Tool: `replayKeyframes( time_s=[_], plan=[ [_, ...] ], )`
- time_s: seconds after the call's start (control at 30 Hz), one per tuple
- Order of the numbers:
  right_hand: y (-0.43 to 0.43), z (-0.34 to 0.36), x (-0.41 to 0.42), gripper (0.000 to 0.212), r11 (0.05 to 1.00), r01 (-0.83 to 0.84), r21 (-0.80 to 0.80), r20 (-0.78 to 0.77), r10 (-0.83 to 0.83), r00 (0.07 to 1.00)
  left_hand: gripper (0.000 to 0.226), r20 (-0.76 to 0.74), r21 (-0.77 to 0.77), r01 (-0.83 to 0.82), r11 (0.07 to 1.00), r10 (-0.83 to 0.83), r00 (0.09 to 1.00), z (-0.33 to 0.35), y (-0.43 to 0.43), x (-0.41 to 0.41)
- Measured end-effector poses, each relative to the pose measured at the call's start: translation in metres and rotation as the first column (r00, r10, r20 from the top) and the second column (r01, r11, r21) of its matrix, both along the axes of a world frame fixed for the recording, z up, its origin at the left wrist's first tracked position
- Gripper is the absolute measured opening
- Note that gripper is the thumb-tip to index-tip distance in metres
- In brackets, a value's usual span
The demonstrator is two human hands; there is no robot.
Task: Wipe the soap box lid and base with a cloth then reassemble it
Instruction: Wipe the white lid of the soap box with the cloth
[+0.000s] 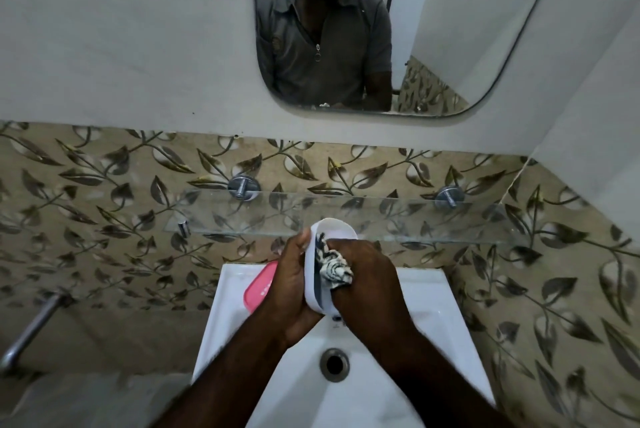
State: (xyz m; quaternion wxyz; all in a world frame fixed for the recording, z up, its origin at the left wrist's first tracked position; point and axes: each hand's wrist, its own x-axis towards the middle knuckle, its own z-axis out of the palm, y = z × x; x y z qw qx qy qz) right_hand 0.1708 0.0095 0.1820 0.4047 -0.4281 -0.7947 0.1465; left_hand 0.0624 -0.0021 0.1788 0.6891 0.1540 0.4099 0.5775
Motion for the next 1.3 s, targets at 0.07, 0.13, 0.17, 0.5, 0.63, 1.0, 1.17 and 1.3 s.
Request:
replayKeyframes(
  time_s=[0.07,0.13,0.17,0.5,0.63,1.0,1.17,1.3],
  plan=[
    [-0.009,-0.001,0.002,0.025,0.999,-0.025,-0.042,0.073,0.028,0.997,0.080,0.086,0.005,0.016,1.000,-0.017,0.996,-0.002,0.006,-0.006],
    [-0.015,0.004,0.004,0.032,0.997,-0.073,-0.033,0.133,0.077,0.988,0.079,0.107,0.015,0.018,1.000,-0.019,0.994,0.002,0.010,-0.007],
    [-0.012,0.008,0.005,0.034,0.997,-0.072,0.001,0.144,0.071,0.987,0.074,0.090,0.031,0.023,0.999,-0.026,0.996,0.005,0.009,-0.004],
    [-0.023,0.015,0.011,0.026,0.997,-0.075,0.005,0.188,0.073,0.979,0.062,0.157,0.052,-0.051,0.997,0.042,0.987,0.009,0.003,0.009],
    [-0.008,0.022,0.013,0.024,0.996,-0.048,0.076,0.140,0.037,0.989,0.056,0.052,0.111,0.048,0.993,-0.054,0.997,0.009,-0.002,0.011],
    [-0.028,0.013,0.021,0.032,0.991,-0.126,0.041,0.104,0.121,0.987,0.059,0.139,0.017,-0.052,0.999,0.049,0.989,0.020,-0.009,0.014],
    [0.004,0.030,0.011,0.029,0.977,0.110,0.183,0.120,-0.134,0.984,0.041,0.242,0.117,-0.032,0.993,0.003,0.970,0.028,-0.016,0.034],
    [-0.016,0.014,0.014,0.016,1.000,0.001,0.014,0.089,-0.003,0.996,0.056,0.218,0.024,-0.106,0.994,0.098,0.971,0.027,-0.014,0.025]
  ],
)
